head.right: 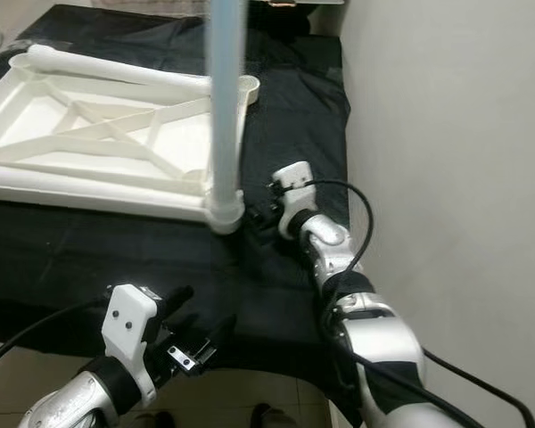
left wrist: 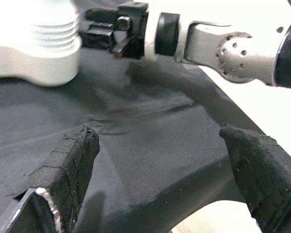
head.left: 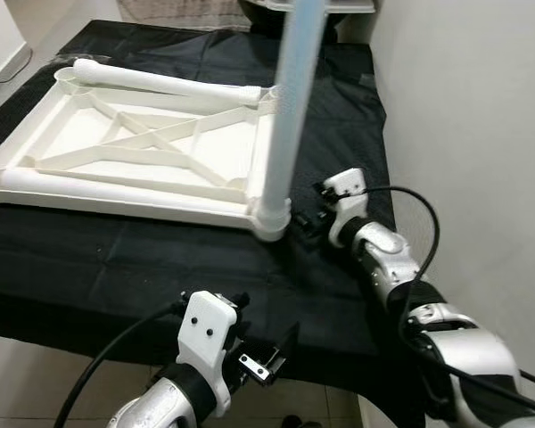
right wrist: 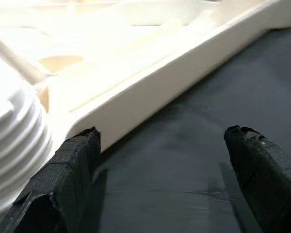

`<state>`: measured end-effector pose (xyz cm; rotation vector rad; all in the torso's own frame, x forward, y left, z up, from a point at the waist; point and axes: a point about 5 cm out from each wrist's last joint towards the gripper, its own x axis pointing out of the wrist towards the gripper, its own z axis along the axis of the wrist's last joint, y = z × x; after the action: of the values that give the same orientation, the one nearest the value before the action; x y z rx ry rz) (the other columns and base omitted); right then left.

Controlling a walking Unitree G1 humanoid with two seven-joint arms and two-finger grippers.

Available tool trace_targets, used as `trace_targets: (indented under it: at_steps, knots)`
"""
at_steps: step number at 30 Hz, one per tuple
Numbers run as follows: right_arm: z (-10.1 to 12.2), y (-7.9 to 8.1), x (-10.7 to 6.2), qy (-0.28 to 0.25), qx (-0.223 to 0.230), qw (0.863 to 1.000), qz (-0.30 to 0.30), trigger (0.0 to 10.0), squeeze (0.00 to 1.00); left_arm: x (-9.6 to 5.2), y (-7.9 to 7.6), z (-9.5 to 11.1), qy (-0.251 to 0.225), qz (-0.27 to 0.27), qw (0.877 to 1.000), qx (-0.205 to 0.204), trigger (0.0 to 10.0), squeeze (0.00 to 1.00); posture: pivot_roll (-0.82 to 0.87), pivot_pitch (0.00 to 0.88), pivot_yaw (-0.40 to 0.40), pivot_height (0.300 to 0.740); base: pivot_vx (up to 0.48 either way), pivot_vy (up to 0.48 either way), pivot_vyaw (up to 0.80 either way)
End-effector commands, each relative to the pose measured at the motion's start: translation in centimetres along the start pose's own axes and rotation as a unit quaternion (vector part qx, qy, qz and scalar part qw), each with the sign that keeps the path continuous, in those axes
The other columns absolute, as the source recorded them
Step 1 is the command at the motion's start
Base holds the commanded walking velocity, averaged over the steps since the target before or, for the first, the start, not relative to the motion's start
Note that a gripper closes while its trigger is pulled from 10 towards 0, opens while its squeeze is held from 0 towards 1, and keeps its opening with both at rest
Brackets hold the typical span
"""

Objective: Building children table

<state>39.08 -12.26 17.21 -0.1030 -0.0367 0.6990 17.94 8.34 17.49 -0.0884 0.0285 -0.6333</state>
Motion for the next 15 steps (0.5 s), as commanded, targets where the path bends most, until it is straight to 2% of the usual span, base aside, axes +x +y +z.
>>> trace_targets:
  at_steps: [1, 2, 3, 5, 6, 7, 8, 9, 10, 13, 15]
  knots:
    - [-0.6, 1.4, 0.3, 0.007, -0.002, 0.999, 0.052, 10.0, 0.00, -0.1, 0.1, -0.5, 0.015, 0.002, 1.000, -0.002, 10.0, 0.00, 0.26, 0.254, -0.080, 0.740, 0.000, 0.000, 0.00]
    - [-0.5, 1.8, 0.4, 0.005, -0.006, 0.997, 0.077, 10.0, 0.00, -0.1, 0.1, -0.5, 0.015, 0.002, 1.000, -0.002, 10.0, 0.00, 0.26, 0.254, -0.080, 0.740, 0.000, 0.000, 0.00]
    - [-0.5, 1.8, 0.4, 0.005, -0.006, 0.997, 0.077, 10.0, 0.00, -0.1, 0.1, -0.5, 0.015, 0.002, 1.000, -0.002, 10.0, 0.00, 0.26, 0.254, -0.080, 0.740, 0.000, 0.000, 0.00]
    - [-0.2, 3.0, 0.6, -0.001, -0.006, 0.990, 0.142, 10.0, 0.00, 0.0, 0.2, -0.5, 0.014, 0.002, 1.000, -0.001, 10.0, 0.00, 0.26, 0.252, -0.081, 0.740, 0.000, 0.000, 0.00]
    - [-0.2, 3.0, 0.6, -0.001, -0.006, 0.990, 0.142, 10.0, 0.00, 0.0, 0.2, -0.5, 0.014, 0.002, 1.000, -0.001, 10.0, 0.00, 0.26, 0.252, -0.081, 0.740, 0.000, 0.000, 0.00]
    - [0.0, 4.0, 0.5, -0.004, -0.004, 0.979, 0.205, 10.0, 0.00, 0.0, 0.3, -0.5, 0.013, 0.003, 1.000, 0.000, 10.0, 0.00, 0.25, 0.249, -0.082, 0.740, 0.000, 0.000, 0.00]
    - [0.0, 4.0, 0.5, -0.004, -0.004, 0.979, 0.205, 10.0, 0.00, 0.0, 0.3, -0.5, 0.013, 0.003, 1.000, 0.000, 10.0, 0.00, 0.25, 0.249, -0.082, 0.740, 0.000, 0.000, 0.00]
    - [0.1, 4.4, 0.4, -0.004, -0.005, 0.971, 0.238, 10.0, 0.00, 0.0, 0.3, -0.5, 0.013, 0.003, 1.000, 0.001, 10.0, 0.00, 0.25, 0.249, -0.083, 0.740, 0.000, 0.000, 0.00]
    - [0.1, 4.4, 0.4, -0.004, -0.005, 0.971, 0.238, 10.0, 0.00, 0.0, 0.3, -0.5, 0.013, 0.003, 1.000, 0.001, 10.0, 0.00, 0.25, 0.249, -0.083, 0.740, 0.000, 0.000, 0.00]
    - [0.1, 5.0, 0.1, 0.001, -0.013, 0.960, 0.281, 10.0, 0.00, 0.1, 0.4, -0.5, 0.012, 0.004, 1.000, 0.002, 10.0, 0.00, 0.25, 0.243, -0.086, 0.740, 0.000, 0.000, 0.00]
    - [0.1, 4.8, 0.2, 0.006, -0.026, 0.963, 0.269, 10.0, 0.00, 0.3, 0.5, -0.6, 0.011, 0.005, 1.000, 0.004, 10.0, 0.00, 0.25, 0.237, -0.088, 0.740, 0.000, 0.000, 0.00]
